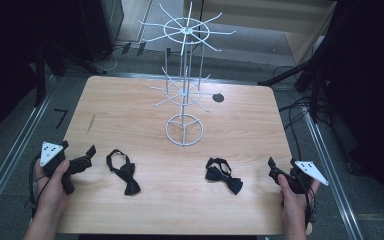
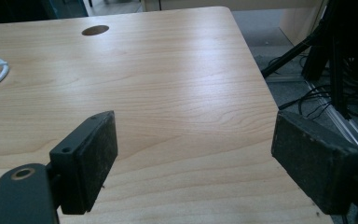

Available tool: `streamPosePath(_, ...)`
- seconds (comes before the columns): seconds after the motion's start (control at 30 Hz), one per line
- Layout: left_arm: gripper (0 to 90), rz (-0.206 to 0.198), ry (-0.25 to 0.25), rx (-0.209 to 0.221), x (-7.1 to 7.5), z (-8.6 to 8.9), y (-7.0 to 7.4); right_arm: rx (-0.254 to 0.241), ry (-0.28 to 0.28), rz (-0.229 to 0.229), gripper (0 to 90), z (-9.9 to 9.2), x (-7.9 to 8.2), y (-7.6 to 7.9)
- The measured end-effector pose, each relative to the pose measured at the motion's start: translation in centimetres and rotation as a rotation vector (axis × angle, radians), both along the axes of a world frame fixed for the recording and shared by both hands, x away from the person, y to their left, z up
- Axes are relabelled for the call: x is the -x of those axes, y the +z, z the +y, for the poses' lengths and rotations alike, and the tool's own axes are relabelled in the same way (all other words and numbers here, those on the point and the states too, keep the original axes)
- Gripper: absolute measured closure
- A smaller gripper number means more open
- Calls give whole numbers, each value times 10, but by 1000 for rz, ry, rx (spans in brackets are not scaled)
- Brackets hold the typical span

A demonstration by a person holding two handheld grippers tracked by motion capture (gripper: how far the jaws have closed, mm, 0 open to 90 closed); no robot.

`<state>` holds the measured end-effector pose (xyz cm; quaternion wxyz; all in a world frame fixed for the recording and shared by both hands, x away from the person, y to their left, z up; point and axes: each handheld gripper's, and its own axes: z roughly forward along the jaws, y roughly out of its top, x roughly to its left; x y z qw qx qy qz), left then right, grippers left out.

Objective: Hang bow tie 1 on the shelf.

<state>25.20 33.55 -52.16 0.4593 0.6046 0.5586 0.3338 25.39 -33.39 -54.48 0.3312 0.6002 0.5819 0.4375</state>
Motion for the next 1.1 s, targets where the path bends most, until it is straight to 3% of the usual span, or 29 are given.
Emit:
streamPosePath(0.23, 0, 5, 6, 18, -1, 2, 0, -12, -2, -17, 159, 2, -1, 8)
streamPosePath(0.47, 0, 6, 14, 9, -1, 1, 0, 15, 47, -26, 162, 16, 3, 19)
streamPosePath(1.1, 0, -3, -10, -26, 1, -3, 0, 54, 145, -34, 184, 48, 11, 26)
